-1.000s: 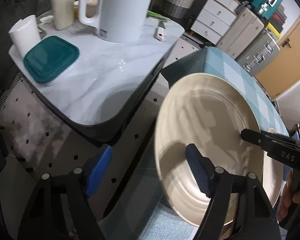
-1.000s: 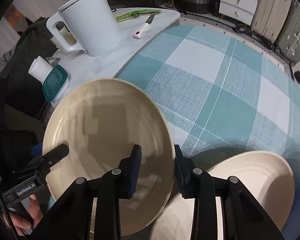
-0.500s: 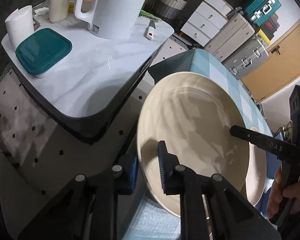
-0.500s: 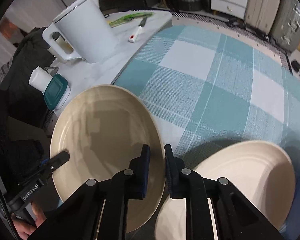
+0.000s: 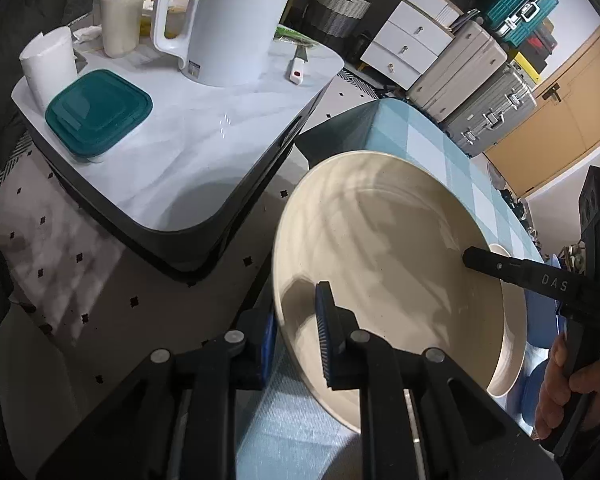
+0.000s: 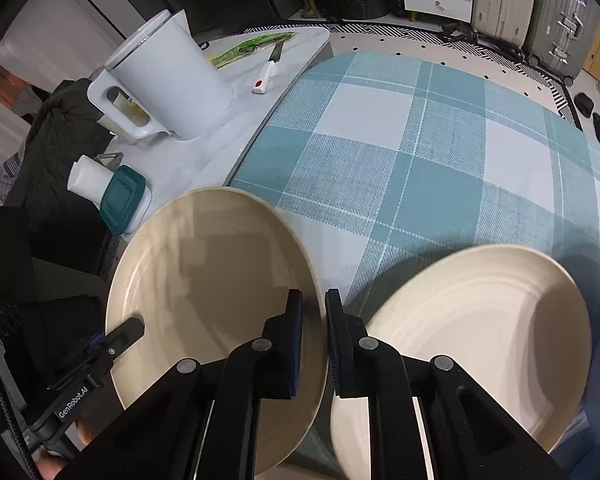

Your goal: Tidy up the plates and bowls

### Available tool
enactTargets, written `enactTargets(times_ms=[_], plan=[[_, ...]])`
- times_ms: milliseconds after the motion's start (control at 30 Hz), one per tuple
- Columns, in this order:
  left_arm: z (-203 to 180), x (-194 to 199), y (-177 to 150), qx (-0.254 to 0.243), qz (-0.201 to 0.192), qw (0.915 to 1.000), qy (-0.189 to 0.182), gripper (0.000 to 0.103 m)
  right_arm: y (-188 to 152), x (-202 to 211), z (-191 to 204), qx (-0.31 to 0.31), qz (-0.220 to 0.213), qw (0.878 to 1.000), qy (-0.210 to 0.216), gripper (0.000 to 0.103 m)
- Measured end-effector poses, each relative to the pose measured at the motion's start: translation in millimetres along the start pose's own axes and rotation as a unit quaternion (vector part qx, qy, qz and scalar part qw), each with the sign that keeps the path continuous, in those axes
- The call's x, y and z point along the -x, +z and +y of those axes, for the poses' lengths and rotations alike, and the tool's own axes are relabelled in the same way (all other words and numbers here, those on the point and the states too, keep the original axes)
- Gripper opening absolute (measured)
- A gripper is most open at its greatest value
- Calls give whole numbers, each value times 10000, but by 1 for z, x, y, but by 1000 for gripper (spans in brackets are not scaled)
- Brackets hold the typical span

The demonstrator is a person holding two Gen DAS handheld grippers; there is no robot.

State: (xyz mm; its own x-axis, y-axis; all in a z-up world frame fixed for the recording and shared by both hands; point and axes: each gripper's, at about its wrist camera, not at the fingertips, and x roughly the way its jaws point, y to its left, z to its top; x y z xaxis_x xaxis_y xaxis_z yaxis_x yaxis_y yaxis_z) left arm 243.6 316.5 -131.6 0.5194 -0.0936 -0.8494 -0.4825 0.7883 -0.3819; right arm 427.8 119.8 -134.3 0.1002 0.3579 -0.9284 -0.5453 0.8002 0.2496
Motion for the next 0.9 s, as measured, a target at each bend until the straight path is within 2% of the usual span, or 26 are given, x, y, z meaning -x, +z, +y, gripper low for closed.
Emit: enactTargets(times_ms=[300, 600, 900], plan=[[-8, 33, -16, -71, -128, 9998, -117, 16, -36, 48, 3, -91, -196, 9997, 115, 12], [-18, 70, -63, -204, -185, 9995, -153, 16, -108, 93, 3, -218, -415, 9987, 194, 9], [-35, 97, -112, -511, -230, 9984, -108, 16, -173, 113, -10, -450, -597, 9970, 211, 9]])
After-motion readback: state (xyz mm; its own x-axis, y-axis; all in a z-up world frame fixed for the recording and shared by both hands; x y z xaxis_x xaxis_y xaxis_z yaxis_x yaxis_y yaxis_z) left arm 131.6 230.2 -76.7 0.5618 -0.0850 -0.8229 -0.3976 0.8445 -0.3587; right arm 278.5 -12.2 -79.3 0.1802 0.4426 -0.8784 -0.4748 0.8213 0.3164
